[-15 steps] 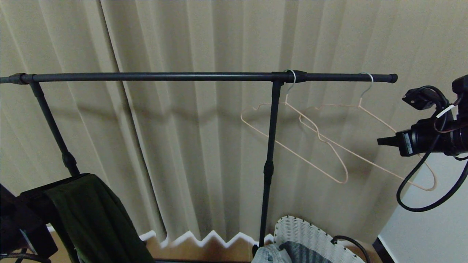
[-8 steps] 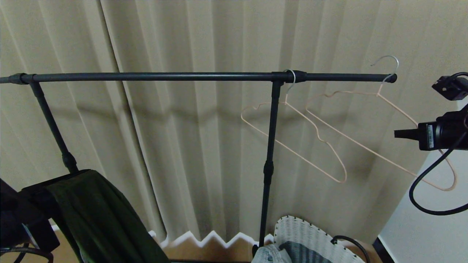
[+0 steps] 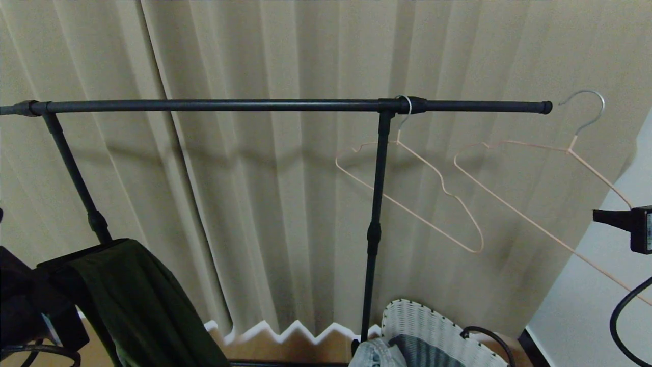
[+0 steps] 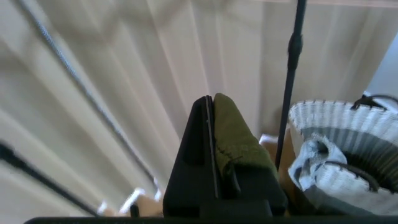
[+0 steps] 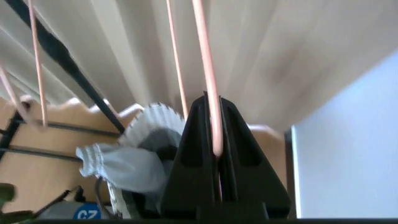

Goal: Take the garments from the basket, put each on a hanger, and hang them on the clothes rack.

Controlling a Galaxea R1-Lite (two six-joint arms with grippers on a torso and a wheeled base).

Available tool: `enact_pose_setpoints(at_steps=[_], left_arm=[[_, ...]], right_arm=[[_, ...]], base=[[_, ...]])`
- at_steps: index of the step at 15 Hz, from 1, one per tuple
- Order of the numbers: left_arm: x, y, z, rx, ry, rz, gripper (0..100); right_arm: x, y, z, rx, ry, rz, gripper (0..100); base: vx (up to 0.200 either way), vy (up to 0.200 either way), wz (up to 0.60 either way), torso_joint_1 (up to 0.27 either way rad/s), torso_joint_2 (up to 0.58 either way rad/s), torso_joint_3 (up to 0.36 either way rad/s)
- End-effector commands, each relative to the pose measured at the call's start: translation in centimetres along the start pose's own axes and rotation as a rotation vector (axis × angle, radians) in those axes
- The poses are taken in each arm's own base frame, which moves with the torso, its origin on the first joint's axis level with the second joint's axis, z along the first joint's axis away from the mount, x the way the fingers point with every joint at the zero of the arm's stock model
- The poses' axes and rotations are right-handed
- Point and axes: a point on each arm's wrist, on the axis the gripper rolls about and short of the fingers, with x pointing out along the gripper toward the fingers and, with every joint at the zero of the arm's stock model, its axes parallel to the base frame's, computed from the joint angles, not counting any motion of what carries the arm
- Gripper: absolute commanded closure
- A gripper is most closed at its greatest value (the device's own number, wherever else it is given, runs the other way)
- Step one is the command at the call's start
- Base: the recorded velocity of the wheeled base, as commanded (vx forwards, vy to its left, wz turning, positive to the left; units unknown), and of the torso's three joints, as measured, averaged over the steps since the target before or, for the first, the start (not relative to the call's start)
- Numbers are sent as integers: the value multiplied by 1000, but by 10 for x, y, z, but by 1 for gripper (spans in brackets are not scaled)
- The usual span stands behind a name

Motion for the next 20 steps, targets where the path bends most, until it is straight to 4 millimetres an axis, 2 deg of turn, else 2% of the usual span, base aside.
enact_pose_setpoints(at_steps=[1, 6, 14, 18, 20], left_arm=[[2, 3, -1, -5, 12, 21, 100], [8, 8, -5, -16, 51, 63, 100], [13, 9, -7, -22, 73, 64, 100], [15, 10, -6, -20, 75, 66, 100], [14, 10, -6, -20, 73, 67, 100]], right_arm=[[-23, 4, -12, -4, -41, -18, 100], [-32, 6, -26, 2, -37, -27, 100], [-38, 9, -32, 34, -70, 11, 100], [-42, 13, -39, 30, -142, 138, 100], [-42, 14, -40, 29, -141, 145, 100]], base=[[-200, 0, 0, 22, 2, 2], [-200, 0, 0, -3, 2, 5], [0, 0, 0, 0, 0, 0], [0, 200, 0, -1, 4, 2], [0, 200, 0, 10, 2, 5]])
